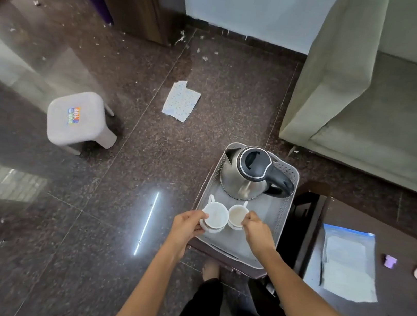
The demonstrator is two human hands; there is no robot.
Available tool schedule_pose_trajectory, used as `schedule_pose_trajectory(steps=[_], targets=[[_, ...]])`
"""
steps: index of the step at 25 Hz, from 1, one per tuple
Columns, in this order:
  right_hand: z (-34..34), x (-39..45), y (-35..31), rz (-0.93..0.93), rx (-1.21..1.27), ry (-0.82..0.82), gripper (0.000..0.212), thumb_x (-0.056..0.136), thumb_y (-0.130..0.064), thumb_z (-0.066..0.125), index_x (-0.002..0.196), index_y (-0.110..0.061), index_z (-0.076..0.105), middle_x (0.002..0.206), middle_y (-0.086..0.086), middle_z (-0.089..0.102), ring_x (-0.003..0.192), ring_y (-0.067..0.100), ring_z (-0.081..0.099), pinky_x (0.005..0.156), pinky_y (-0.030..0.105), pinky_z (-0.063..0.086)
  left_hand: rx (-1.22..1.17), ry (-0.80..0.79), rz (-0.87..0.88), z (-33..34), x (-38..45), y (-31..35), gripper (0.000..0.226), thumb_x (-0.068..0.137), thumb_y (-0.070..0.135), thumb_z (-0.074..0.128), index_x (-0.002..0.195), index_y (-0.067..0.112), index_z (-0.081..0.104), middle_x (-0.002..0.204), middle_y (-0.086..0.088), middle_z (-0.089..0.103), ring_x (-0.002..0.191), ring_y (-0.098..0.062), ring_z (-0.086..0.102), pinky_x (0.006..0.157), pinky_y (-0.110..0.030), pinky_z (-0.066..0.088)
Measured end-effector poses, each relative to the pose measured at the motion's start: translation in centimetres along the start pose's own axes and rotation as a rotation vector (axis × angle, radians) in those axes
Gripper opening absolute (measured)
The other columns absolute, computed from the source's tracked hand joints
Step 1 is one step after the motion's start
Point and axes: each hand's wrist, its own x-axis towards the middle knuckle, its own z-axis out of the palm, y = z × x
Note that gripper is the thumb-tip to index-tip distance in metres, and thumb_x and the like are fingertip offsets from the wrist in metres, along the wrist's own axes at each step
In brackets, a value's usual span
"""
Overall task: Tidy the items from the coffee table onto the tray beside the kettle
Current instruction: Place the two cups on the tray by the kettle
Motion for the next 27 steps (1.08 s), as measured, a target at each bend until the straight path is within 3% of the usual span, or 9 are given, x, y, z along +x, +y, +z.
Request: schedule_pose_trajectory(steps=[4,8,10,12,16,19,23,27], targets=[[0.3,-0.3,-0.3,0.048,-0.042,-0.017,0.021,0.089,-0.005,0.039,0.107,-0.013,0.041,0.096,0.014,0.061,0.083,0.037,0.057,0.067,0.036,0.039,0.052,-0.012,-0.03,0.2,1.4,-0.2,0.026,0.08,0.016,0.066,0.1,0.0,0.067,0.093,-0.014,0.066,0.09,-0.021,0.062,0.089,-0.033,0.054],[0.6,-1.1,0.6,0.019,-0.175,-0.061,0.037,0.086,0.005,0.042,0.121,-0.006,0.039,0.114,0.013,0.057,0.083,0.034,0.061,0.07,0.04,0.047,0.136,0.006,-0.042,1.5,3.1,-0.2,0.006,0.083,0.014,0.062,0.083,0.01,0.066,0.092,-0.011,0.065,0.091,-0.021,0.061,0.084,-0.031,0.052],[0.7,-1.0,1.0,0.0,-0.183,-0.094,0.04,0.087,0.004,0.042,0.125,-0.007,0.041,0.123,0.01,0.051,0.075,0.029,0.056,0.073,0.041,0.049,0.23,0.02,-0.018,2.3,4.3,-0.1,0.015,0.076,0.024,0.064,0.077,0.01,0.064,0.085,-0.01,0.062,0.084,-0.021,0.056,0.081,-0.032,0.05],[0.7,-0.8,1.2,-0.021,-0.224,-0.113,0.042,0.087,0.004,0.043,0.128,-0.006,0.044,0.135,0.006,0.04,0.081,0.031,0.059,0.078,0.042,0.051,0.358,0.02,0.008,3.1,5.5,-0.2,0.029,0.064,0.036,0.062,0.076,0.01,0.064,0.081,-0.01,0.058,0.079,-0.021,0.052,0.077,-0.036,0.047],[0.9,-0.8,1.1,-0.042,-0.277,-0.173,0.042,0.087,0.002,0.046,0.129,-0.004,0.046,0.146,0.003,0.025,0.097,0.035,0.061,0.085,0.042,0.049,0.646,0.011,0.061,3.6,7.9,-1.1,0.039,0.078,0.029,0.051,0.094,-0.002,0.068,0.083,-0.016,0.062,0.079,-0.026,0.053,0.068,-0.028,0.038],[0.8,-0.8,1.4,-0.056,-0.281,-0.187,0.04,0.087,0.003,0.046,0.126,-0.003,0.046,0.148,0.005,0.023,0.095,0.036,0.061,0.083,0.043,0.05,0.75,0.054,0.103,3.4,9.4,-1.8,0.033,0.083,0.012,0.046,0.101,-0.006,0.067,0.096,-0.026,0.067,0.091,-0.037,0.062,0.075,-0.033,0.05],[0.8,-0.8,1.6,-0.07,-0.277,-0.196,0.04,0.087,0.003,0.044,0.126,-0.003,0.046,0.15,0.005,0.022,0.094,0.036,0.061,0.083,0.043,0.05,0.858,0.118,0.19,3.0,9.6,-2.3,0.038,0.086,-0.002,0.045,0.12,0.003,0.062,0.114,-0.023,0.065,0.104,-0.038,0.059,0.085,-0.034,0.045],[0.9,-1.2,1.7,-0.093,-0.263,-0.171,0.043,0.088,0.001,0.042,0.13,-0.005,0.044,0.15,0.004,0.025,0.098,0.036,0.06,0.086,0.043,0.05,0.865,0.207,0.213,3.6,8.4,-3.4,0.041,0.088,0.003,0.053,0.129,0.008,0.055,0.112,-0.022,0.067,0.104,-0.038,0.06,0.086,-0.037,0.046]])
